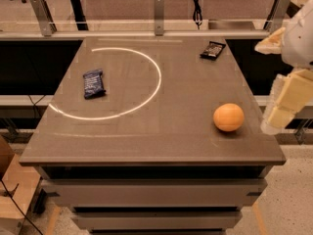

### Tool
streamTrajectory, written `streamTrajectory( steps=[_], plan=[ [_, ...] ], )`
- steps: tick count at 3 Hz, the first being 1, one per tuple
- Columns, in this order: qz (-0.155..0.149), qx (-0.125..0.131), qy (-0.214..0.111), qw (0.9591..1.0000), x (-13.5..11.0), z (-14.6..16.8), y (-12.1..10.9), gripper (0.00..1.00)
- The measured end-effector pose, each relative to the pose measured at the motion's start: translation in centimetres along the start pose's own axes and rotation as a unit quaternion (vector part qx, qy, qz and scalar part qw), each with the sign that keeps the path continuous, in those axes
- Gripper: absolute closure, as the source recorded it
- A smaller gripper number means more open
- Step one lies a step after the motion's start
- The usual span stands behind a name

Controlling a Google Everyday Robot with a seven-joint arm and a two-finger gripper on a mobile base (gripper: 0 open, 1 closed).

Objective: Pick rxbar blueberry

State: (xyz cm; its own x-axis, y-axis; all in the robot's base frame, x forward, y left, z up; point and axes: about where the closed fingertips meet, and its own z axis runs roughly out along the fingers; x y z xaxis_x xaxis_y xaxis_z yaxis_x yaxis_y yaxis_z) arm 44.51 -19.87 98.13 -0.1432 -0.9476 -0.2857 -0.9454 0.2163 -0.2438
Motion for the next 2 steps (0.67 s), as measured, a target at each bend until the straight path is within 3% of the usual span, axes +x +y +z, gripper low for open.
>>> streamTrajectory(
  steps=[1,2],
  plan=[
    [-0.054,-0.035,-0.106,0.9923,-4.9,1.5,-0.5,0.0],
    [-0.065,-0.073,-0.185,0.978,-10.2,3.7,-0.8,0.0]
  ],
)
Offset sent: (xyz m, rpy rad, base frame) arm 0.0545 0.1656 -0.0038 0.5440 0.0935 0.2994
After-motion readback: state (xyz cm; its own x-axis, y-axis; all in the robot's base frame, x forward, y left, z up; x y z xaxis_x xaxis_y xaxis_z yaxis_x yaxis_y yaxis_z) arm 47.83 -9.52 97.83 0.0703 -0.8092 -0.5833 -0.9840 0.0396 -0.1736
